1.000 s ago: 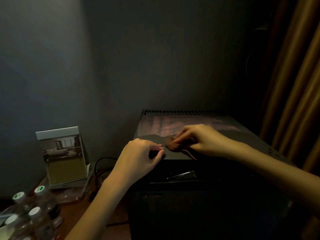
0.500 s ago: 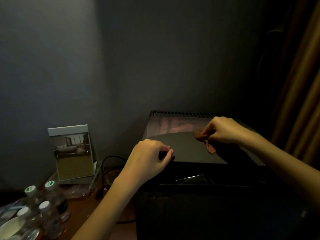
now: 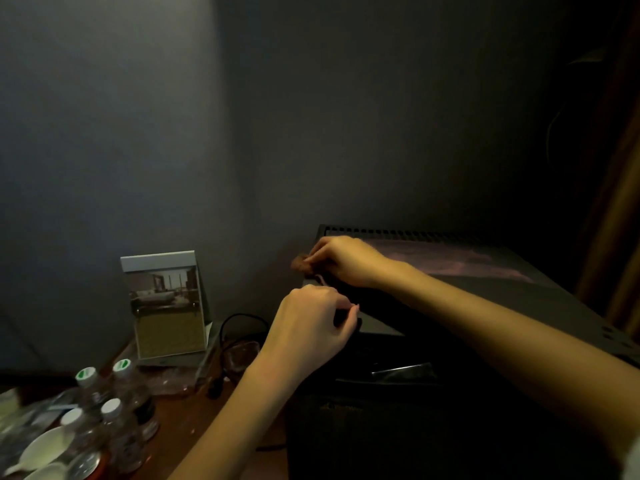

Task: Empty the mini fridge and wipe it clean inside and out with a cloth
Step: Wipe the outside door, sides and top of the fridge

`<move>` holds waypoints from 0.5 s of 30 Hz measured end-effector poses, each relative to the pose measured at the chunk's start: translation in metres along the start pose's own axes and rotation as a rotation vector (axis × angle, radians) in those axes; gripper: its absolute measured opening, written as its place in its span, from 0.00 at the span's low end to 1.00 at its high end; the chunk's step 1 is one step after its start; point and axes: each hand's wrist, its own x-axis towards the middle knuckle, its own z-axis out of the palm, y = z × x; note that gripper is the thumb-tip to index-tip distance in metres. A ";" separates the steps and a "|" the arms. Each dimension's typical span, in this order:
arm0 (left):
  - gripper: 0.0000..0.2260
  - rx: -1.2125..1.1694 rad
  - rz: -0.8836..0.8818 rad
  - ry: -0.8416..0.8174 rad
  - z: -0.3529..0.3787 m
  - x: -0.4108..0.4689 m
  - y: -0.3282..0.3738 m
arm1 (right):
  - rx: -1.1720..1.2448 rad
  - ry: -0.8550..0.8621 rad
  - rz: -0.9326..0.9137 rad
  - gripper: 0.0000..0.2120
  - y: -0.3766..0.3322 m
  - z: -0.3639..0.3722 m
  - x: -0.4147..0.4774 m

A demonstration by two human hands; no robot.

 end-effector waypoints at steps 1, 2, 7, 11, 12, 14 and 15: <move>0.13 0.003 0.001 0.001 0.000 0.000 0.000 | -0.077 0.033 0.075 0.09 0.005 -0.001 0.000; 0.13 0.004 0.000 0.001 0.000 0.000 -0.001 | -0.152 0.048 0.155 0.08 0.012 -0.004 -0.003; 0.13 -0.002 -0.019 0.003 0.000 0.000 0.001 | -0.187 -0.167 0.228 0.10 0.020 -0.039 -0.041; 0.13 0.001 -0.032 0.029 0.000 0.001 -0.001 | -0.070 -0.222 -0.036 0.10 -0.010 -0.046 -0.053; 0.13 -0.002 -0.032 0.032 0.000 0.001 -0.001 | -0.052 -0.189 -0.069 0.11 -0.015 -0.040 -0.049; 0.13 -0.005 -0.034 0.022 -0.001 0.001 0.000 | -0.025 -0.115 -0.089 0.12 -0.019 -0.026 -0.034; 0.14 -0.003 -0.036 0.014 -0.001 0.001 0.000 | -0.008 -0.084 -0.077 0.12 -0.016 -0.018 -0.024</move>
